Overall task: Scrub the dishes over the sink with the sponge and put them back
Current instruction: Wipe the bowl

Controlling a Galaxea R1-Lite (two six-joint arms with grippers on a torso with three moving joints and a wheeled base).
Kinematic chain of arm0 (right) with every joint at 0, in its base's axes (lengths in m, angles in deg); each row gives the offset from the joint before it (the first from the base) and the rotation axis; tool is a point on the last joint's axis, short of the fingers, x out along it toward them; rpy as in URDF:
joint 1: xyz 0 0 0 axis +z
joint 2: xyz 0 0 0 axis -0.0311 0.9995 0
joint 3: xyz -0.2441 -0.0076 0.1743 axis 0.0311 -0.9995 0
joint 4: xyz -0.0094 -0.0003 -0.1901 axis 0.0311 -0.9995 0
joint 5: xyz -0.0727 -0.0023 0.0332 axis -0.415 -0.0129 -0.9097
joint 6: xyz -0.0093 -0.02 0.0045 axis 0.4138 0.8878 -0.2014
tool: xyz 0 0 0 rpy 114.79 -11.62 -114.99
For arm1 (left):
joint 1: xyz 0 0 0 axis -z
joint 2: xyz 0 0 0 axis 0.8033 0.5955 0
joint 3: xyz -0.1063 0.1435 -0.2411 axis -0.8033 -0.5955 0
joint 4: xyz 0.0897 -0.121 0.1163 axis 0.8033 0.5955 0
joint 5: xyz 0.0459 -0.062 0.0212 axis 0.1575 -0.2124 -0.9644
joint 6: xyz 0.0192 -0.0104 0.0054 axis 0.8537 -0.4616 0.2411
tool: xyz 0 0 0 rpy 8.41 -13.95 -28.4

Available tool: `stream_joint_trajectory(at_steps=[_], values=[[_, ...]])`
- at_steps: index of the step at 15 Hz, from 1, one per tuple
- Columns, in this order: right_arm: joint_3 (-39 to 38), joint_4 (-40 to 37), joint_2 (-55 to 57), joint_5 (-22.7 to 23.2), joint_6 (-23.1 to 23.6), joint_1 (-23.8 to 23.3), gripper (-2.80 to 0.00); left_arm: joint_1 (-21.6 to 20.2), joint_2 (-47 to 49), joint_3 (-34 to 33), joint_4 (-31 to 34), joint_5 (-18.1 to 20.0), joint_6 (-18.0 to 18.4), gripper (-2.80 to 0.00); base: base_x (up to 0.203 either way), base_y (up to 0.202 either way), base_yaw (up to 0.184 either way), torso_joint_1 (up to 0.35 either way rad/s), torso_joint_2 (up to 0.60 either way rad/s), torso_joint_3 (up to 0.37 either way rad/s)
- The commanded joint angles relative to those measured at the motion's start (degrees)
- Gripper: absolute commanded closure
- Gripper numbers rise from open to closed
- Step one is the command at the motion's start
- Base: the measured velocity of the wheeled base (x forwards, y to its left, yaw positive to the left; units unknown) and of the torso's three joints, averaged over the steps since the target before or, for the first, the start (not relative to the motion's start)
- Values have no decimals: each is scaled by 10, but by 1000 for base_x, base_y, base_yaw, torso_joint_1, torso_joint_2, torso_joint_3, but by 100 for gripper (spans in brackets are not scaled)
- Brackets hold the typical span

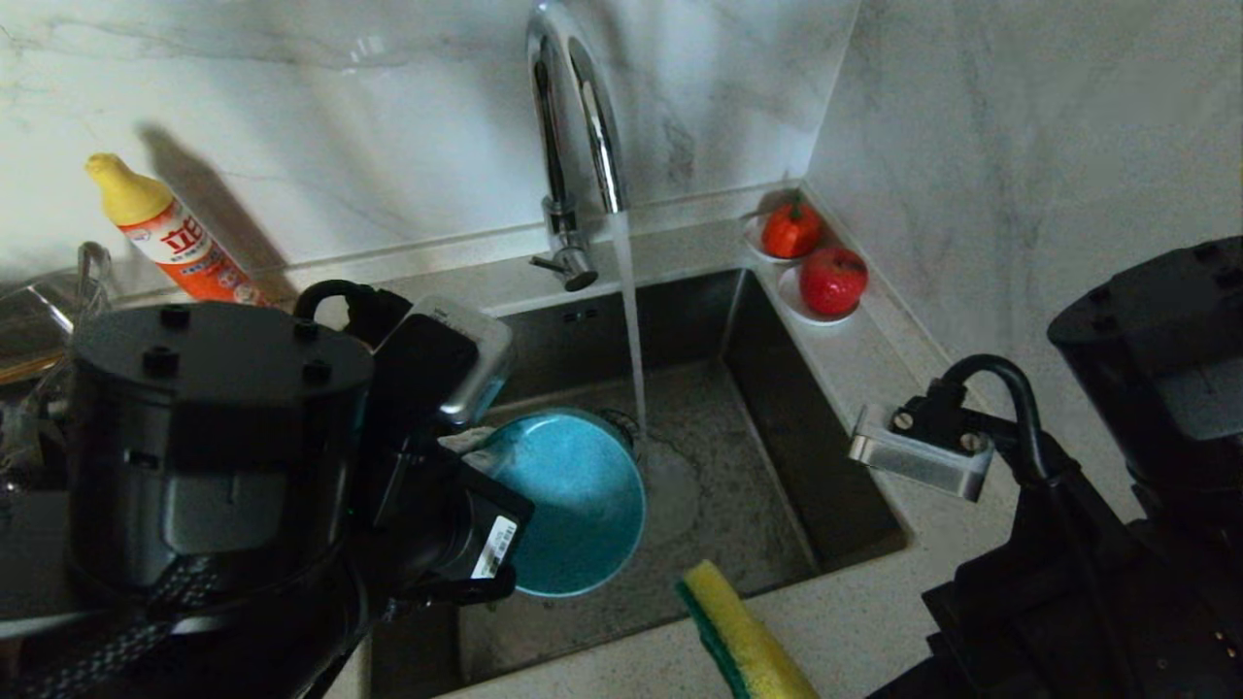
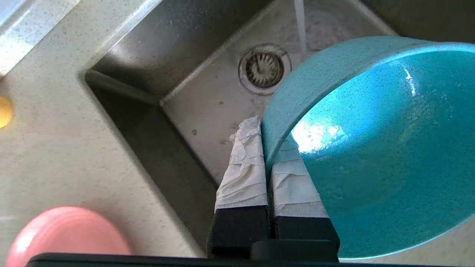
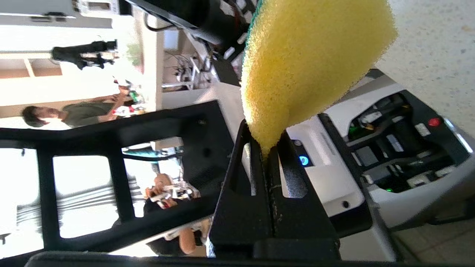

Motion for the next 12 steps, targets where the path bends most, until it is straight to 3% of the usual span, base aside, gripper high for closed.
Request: stream_joint_trajectory(at_steps=[1,5,12], values=[[29,-23,2,2,-3,17,0,9,2,-8,-26,-6,-1,0,0,0,0,0,0,0],[62,-42,16,2,-20,59,0,17,7,-6,-55,-25,0,0,0,0,0,0,0,0],[64,-56,20,3,-19,78,0,17,18,7,-67,-42,-19,0,0,0,0,0,0,0]])
